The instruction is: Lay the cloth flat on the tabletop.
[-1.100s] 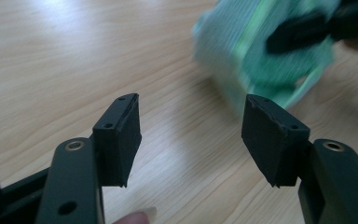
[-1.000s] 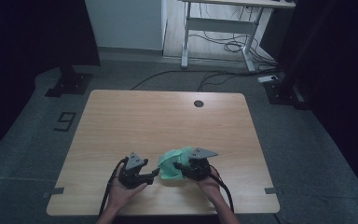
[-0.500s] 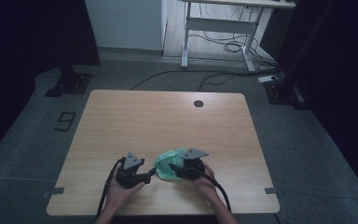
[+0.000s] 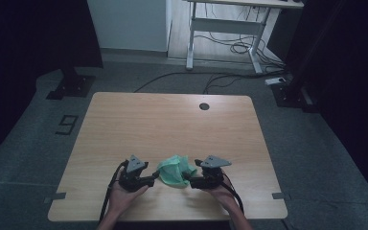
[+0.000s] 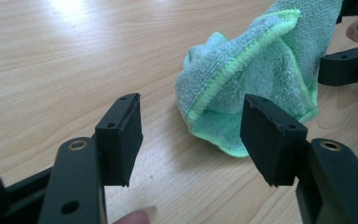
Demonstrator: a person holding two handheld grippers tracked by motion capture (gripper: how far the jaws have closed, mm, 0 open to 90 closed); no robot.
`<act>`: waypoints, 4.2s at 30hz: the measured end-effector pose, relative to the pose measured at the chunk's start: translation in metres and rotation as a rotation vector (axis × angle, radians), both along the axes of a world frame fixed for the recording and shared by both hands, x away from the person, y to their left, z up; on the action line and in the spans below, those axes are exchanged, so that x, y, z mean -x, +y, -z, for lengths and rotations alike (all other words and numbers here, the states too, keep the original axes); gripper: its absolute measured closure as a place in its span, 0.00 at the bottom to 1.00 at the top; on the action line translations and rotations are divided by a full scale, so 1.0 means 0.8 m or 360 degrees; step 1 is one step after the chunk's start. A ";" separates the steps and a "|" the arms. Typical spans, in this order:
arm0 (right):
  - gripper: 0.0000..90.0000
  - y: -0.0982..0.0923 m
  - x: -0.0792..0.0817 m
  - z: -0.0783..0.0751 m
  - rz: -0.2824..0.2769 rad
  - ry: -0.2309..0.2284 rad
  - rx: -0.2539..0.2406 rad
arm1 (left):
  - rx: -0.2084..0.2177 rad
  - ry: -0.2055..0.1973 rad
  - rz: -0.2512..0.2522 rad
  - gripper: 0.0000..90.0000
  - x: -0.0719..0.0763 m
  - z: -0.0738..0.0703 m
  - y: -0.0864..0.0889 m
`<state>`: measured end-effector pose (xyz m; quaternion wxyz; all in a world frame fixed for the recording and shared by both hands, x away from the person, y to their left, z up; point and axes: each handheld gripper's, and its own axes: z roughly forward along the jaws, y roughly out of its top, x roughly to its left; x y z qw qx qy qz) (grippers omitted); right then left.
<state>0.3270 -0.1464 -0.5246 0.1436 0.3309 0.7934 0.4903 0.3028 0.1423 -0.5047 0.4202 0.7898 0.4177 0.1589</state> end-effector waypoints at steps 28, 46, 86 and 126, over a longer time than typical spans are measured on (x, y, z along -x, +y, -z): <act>0.97 -0.001 -0.006 -0.022 -0.0028 -0.0057 -0.0117 | 0.0070 -0.0123 0.0221 0.94 -0.032 -0.023 -0.043; 0.97 -0.058 0.008 -0.060 0.0182 -0.0188 -0.0240 | 0.0371 -0.0221 0.0239 0.95 -0.009 -0.067 0.015; 0.35 -0.042 -0.048 -0.049 0.0336 -0.0046 -0.0200 | 0.0408 0.0159 0.0066 0.90 -0.058 0.004 0.030; 0.98 0.020 -0.031 0.019 -0.0146 0.0229 -0.0009 | 0.0299 0.0185 0.0200 0.56 -0.023 -0.021 0.017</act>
